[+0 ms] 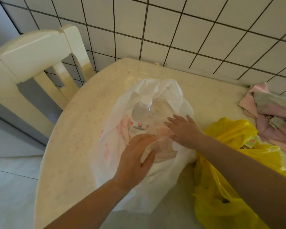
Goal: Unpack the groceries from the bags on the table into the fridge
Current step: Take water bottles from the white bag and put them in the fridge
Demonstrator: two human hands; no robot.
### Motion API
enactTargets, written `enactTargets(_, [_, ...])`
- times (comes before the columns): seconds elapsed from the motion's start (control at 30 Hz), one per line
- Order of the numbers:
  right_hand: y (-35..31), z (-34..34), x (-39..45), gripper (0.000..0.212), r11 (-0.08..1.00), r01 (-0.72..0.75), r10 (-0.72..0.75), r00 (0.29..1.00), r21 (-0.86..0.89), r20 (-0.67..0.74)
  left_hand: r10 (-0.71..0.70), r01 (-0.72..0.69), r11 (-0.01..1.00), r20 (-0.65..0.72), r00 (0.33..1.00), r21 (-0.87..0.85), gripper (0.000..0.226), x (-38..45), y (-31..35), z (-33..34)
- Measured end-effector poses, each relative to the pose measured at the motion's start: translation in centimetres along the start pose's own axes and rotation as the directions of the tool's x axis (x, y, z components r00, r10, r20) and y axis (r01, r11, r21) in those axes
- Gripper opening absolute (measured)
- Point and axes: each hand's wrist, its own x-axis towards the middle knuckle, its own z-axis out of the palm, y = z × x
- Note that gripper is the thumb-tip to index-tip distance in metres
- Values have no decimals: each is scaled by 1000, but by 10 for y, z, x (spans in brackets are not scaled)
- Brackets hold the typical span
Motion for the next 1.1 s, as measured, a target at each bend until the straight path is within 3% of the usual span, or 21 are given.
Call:
enactTargets(0.1, [8, 7, -9, 54, 985, -54, 77, 987, -163, 139, 99, -104, 994, 197, 975, 15, 40, 1, -2, 35])
enactTargets(0.23, [27, 3, -24, 54, 969, -146, 179, 972, -201, 154, -31, -22, 991, 389, 921, 130, 56, 12, -9, 79])
enactTargets(0.4, [48, 7, -31, 58, 961, -172, 209, 964, -218, 162, -183, -41, 941, 606, 774, 337, 72, 32, -9, 111])
enactTargets(0.6, [52, 15, -18, 56, 958, -159, 208, 958, -240, 197, -330, -32, 885, 673, 661, 465, 70, 36, -7, 126])
enactTargets(0.7, [49, 9, -17, 56, 964, -103, 163, 957, -245, 239, -338, -27, 889, 696, 634, 456, 72, 30, -5, 127])
enactTargets(0.83, [44, 0, -14, 56, 971, -81, 131, 966, -224, 222, -305, -49, 903, 715, 629, 428, 85, 25, -1, 123])
enactTargets(0.97, [40, -1, -14, 56, 979, -90, 124, 975, -181, 185, -264, -104, 900, 720, 642, 423, 74, 18, 2, 118])
enactTargets(1.1, [30, 0, -16, 55, 942, 32, -15, 998, -334, 55, -210, -167, 897, 727, 654, 409, 69, 12, 5, 108])
